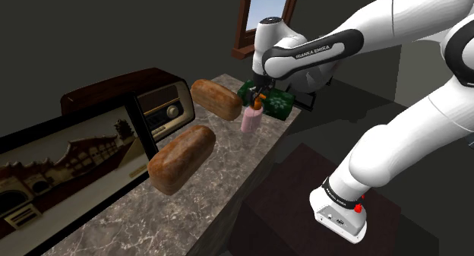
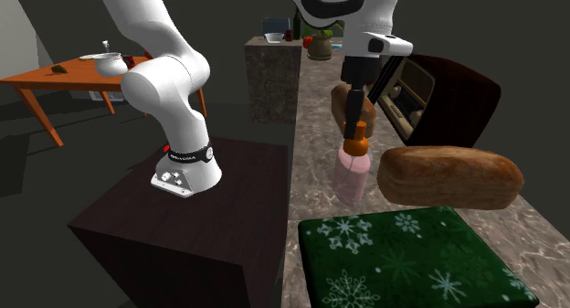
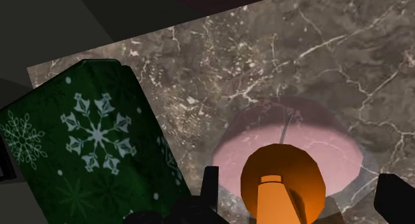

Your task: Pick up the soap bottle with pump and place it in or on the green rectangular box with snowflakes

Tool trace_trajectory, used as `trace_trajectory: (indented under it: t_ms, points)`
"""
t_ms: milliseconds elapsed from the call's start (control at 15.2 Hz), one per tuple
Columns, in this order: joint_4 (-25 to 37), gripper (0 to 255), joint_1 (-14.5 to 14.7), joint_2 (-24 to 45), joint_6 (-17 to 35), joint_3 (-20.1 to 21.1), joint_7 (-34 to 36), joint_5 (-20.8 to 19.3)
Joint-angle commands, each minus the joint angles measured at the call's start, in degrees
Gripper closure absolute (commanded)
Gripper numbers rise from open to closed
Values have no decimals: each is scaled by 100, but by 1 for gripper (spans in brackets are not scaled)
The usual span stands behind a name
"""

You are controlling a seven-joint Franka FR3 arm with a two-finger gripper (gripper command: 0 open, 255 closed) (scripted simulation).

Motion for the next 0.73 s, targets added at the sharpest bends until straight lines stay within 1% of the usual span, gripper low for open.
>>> trace_trajectory:
  t_ms: [0,462,528,660]
  points:
    - [-49,0,-15,79,132,-10,15,-27]
    - [-49,0,-14,78,131,-10,15,-27]
    - [-49,255,-14,78,131,-10,15,-27]
    - [-49,255,-14,78,131,-10,15,-27]
